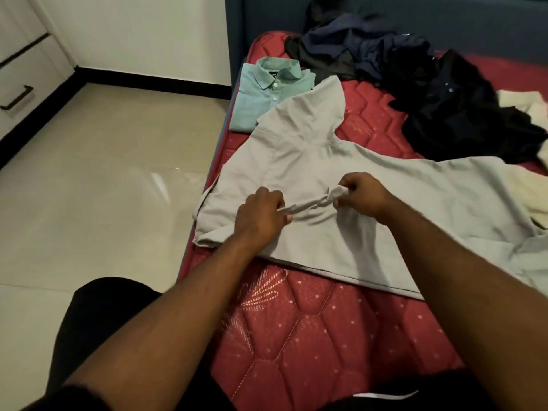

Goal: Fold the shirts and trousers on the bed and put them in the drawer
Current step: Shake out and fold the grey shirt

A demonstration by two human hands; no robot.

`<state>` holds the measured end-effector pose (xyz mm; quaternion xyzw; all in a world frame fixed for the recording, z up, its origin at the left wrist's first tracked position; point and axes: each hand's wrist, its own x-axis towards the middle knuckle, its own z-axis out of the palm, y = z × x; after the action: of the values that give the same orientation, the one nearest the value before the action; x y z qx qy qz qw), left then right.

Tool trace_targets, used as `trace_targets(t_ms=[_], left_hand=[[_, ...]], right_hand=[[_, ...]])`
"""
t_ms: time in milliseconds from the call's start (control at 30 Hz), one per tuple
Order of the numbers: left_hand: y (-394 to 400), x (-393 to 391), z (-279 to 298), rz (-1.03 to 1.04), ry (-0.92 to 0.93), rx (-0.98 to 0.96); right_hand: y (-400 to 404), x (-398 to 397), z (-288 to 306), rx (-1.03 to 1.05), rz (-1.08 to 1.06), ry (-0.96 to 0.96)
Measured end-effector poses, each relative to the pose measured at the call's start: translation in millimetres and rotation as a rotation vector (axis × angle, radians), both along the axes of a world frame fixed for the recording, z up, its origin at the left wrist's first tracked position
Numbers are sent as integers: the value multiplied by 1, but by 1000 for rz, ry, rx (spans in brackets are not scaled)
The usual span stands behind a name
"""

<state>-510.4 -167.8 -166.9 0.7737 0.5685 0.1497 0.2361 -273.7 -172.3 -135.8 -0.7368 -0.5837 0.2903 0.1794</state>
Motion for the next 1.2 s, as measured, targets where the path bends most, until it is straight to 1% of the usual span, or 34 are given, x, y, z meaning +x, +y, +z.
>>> trace_targets(t_ms=[33, 100, 133, 167, 233, 267, 300, 333, 367, 400, 433, 467, 500, 533, 567, 600, 633, 667, 733, 767, 800, 833, 900, 933, 967, 1033, 1133, 1167, 1200], left_hand=[[1, -3, 0, -2, -19, -23], [0, -6, -5, -22, 32, -92], [-2, -7, -6, -29, 49, -97], [-4, -5, -10, -31, 42, -76], [-3, -2, -13, -14, 27, 29], [-3, -1, -11, -12, 85, 53], [-2, -1, -9, -22, 183, 40], [0, -2, -7, -33, 292, 0], [0, -1, -3, -24, 356, -21], [1, 5, 2, 3, 344, 22], [-1, 16, 6, 27, 255, 140], [-4, 31, 9, 38, 116, 281], [-10, 49, 10, 6, -34, 390], [-19, 65, 8, -79, -147, 469], [-29, 78, 2, -206, -168, 514], [-37, 86, -13, -333, -126, 539], [-41, 87, -31, -429, -47, 523], [-42, 86, -48, -478, 50, 483], [-38, 78, -70, -492, 182, 369], [-35, 75, -74, -489, 222, 336], [-33, 74, -76, -494, 247, 327], [-33, 77, -76, -509, 265, 321], [-32, 80, -75, -536, 304, 285], [-30, 79, -74, -539, 320, 251], [-30, 78, -71, -539, 341, 217], [-30, 84, -59, -528, 385, 190], [-32, 104, -49, -478, 413, 226], [-33, 110, -48, -479, 420, 213], [-34, 113, -51, -493, 423, 174]], right_hand=[[-1, 0, -2, 41, -44, -7], [-9, -2, -15, -50, -52, -178], [-13, -4, -23, -71, -45, -250], [-18, -4, -32, -34, -61, -276], [-21, -4, -38, 146, -124, -289], [-20, -4, -40, 166, -124, -309], [-19, -1, -40, 116, -113, -330], [-18, 1, -39, 26, -92, -316], [-16, 3, -37, -56, -74, -265], [-14, 5, -34, -84, -60, -165], [-10, 6, -32, -59, -50, -77], [-7, 4, -29, 0, -36, -40], [-6, 2, -28, 61, -24, -51], [-5, -1, -25, 122, -18, -74], [-5, 0, -26, 185, -29, -89], [-6, 2, -25, 236, -46, -105], [-9, 7, -24, 272, -68, -130], [-14, 18, -26, 302, -84, -171], [-42, 50, -35, 302, -49, -303], [-64, 70, -43, 238, -2, -403], [-90, 95, -55, 123, 34, -508], [-118, 126, -65, -17, 22, -577], [-161, 181, -73, -223, -151, -579], [-171, 198, -71, -276, -214, -560], [-176, 210, -69, -284, -235, -560], [-174, 217, -62, -216, -247, -575], [-159, 203, -57, -59, -277, -561], [-158, 198, -59, -51, -246, -528], [-158, 194, -61, -91, -200, -486]])
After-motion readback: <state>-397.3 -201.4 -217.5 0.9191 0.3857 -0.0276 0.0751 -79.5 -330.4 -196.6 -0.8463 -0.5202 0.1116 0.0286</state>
